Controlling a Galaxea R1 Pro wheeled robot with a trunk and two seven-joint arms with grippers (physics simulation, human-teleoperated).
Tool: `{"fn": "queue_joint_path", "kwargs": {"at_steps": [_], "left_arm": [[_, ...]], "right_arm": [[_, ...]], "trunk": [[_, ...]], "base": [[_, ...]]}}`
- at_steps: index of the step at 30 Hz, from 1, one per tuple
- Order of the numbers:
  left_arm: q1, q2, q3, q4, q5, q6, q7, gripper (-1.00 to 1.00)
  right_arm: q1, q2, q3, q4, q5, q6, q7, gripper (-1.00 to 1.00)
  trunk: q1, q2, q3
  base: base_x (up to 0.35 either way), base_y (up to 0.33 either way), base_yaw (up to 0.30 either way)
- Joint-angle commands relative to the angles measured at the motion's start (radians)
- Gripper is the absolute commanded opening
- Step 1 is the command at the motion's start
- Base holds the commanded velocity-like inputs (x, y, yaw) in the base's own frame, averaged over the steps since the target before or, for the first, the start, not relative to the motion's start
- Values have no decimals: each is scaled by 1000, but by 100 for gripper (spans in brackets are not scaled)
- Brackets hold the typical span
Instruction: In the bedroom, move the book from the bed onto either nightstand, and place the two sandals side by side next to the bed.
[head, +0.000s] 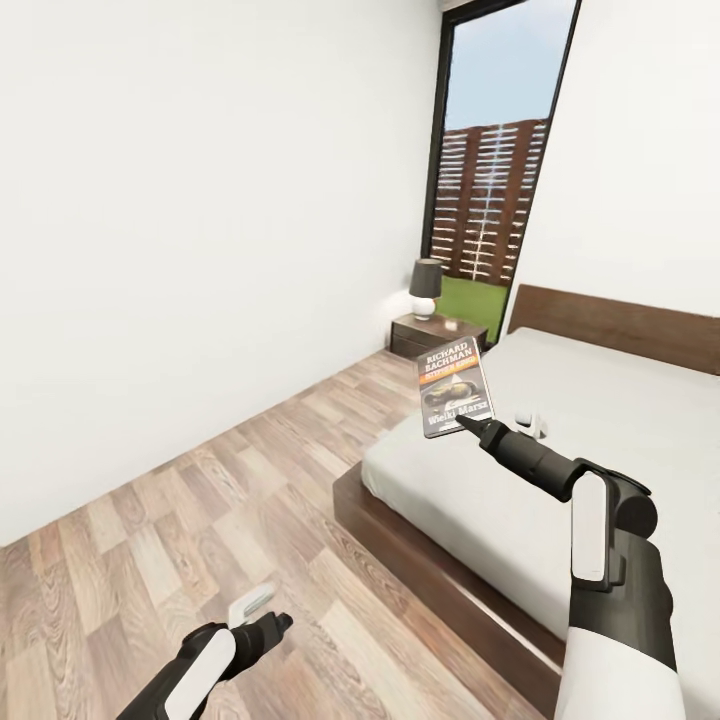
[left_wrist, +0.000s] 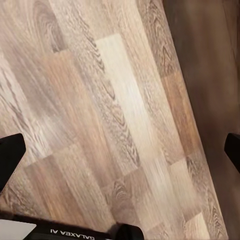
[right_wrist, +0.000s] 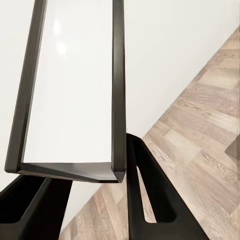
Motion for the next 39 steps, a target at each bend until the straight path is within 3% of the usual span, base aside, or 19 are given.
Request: {"fn": "queue_joint_path", "kwargs": {"at_steps": [1,11,14,16,21,29,39], "left_arm": [[0,2,-5,-2,10,0,10,100],[20,14,12,-15,21,-5,6,100],[42,21,51,-39,23,-22,5,100],[69,25,99,-71,24,-32,4,100],[95,27,139,-100,18,-38,4,100],[103,27,149,-109,16,-39,4,100],[105,27,150,-110,15,-39,4,100]], "right_arm": [[-2,2,-3,0,-4,8,9,-100],[-2,2,-3,0,-4,8,9,-100],[-2,1,-3,0,-4,8,9,-100],[-2,1,-3,0,-4,8,9,-100],[-2,0,-3,0,-4,8,9,-100],[-2,2,-5,5,-7,8,9,-100],[-1,5,-6,6,-17,8,10,-100]], "trunk": [[1,-1,-1],[1,-1,-1],[1,-1,-1],[1,-1,-1],[1,-1,-1],[1,-1,-1],[1,-1,-1]], "base": [[258,228,-266],[248,239,-266],[222,260,-266],[216,264,-266],[213,266,-267],[212,267,-245],[211,267,-56]]}}
